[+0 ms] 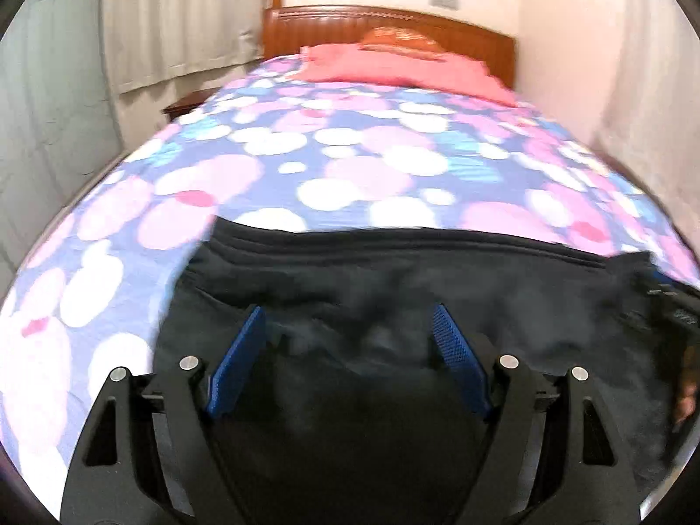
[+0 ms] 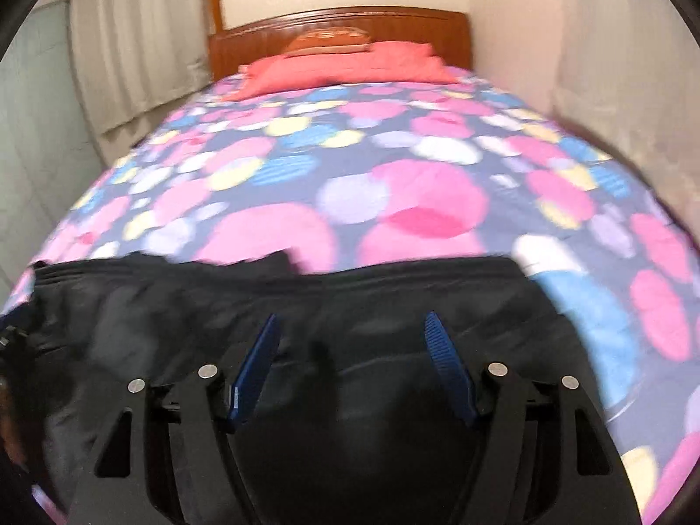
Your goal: Fold large clothes
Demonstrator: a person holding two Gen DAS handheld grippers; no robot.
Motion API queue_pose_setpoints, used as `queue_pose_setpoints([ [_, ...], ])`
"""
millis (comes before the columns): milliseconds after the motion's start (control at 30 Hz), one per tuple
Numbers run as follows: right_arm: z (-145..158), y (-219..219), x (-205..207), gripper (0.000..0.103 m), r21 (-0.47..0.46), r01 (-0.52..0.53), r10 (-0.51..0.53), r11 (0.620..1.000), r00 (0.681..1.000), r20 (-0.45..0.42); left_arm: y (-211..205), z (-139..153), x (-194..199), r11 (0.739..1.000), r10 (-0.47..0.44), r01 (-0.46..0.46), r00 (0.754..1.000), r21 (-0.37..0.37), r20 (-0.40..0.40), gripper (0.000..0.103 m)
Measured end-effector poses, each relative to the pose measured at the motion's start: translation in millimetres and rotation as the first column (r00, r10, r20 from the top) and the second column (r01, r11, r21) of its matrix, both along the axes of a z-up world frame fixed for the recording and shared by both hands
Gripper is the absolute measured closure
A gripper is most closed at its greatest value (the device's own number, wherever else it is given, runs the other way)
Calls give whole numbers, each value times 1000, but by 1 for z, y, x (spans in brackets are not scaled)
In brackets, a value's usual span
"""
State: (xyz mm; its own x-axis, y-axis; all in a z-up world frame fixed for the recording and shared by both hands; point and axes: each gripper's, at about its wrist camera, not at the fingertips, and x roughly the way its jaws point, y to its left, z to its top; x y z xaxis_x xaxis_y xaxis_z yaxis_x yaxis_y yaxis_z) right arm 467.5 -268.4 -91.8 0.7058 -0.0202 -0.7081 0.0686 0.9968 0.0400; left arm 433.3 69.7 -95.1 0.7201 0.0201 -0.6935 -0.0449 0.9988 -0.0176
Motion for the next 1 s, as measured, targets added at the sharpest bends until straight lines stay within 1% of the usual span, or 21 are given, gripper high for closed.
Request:
queue_pose_setpoints([
  [100,-13,-19,12,35,-25,43,-43,999,999,-33,22,-14,15,996,90,-89,995,14,-34,25],
  [200,-35,-27,19,35,-24,46,-48,999,996,-79,35,-35,24,992,126,-127,987,-4,-100,24],
  [267,-47,-27,24,34,-15,41,-43,999,993,-107,38,-46,29,992,123,-127,984,-22,-125,21],
  [333,-53,-26,29,33,-24,45,-47,999,990,-130,39,-52,31,991,125,-130,983,-32,-134,18],
  [367,-56,-25,30,33,-28,44,-47,999,990,-135,39,-54,32,991,125,-131,983,-36,-137,17],
  [467,-61,-28,30,33,1,49,-49,999,991,-127,42,-62,34,989,128,-137,983,-63,-134,14],
  [600,-61,-29,29,33,10,53,-51,999,991,-124,37,-62,37,989,139,-144,981,-24,-135,14],
  [667,-56,-32,24,31,21,60,-57,998,991,-122,40,-56,37,989,134,-142,980,-44,-148,14],
  [733,-46,-38,14,31,49,74,-68,996,990,-121,46,-46,26,987,135,-148,977,-69,-165,14],
  [800,-33,-45,-5,31,91,76,-66,993,992,-109,53,-33,7,983,135,-151,980,-107,-147,14],
  [867,-20,-54,-31,30,113,84,-74,990,993,-87,64,-22,-16,975,137,-157,982,-159,-126,14],
  [933,-11,-61,-55,29,127,92,-83,988,994,-76,78,-14,-48,959,157,-177,982,-222,-105,14],
  [1000,-7,-76,-86,29,141,123,-114,982,991,-70,89,-12,-79,942,182,-202,978,-269,-97,14],
])
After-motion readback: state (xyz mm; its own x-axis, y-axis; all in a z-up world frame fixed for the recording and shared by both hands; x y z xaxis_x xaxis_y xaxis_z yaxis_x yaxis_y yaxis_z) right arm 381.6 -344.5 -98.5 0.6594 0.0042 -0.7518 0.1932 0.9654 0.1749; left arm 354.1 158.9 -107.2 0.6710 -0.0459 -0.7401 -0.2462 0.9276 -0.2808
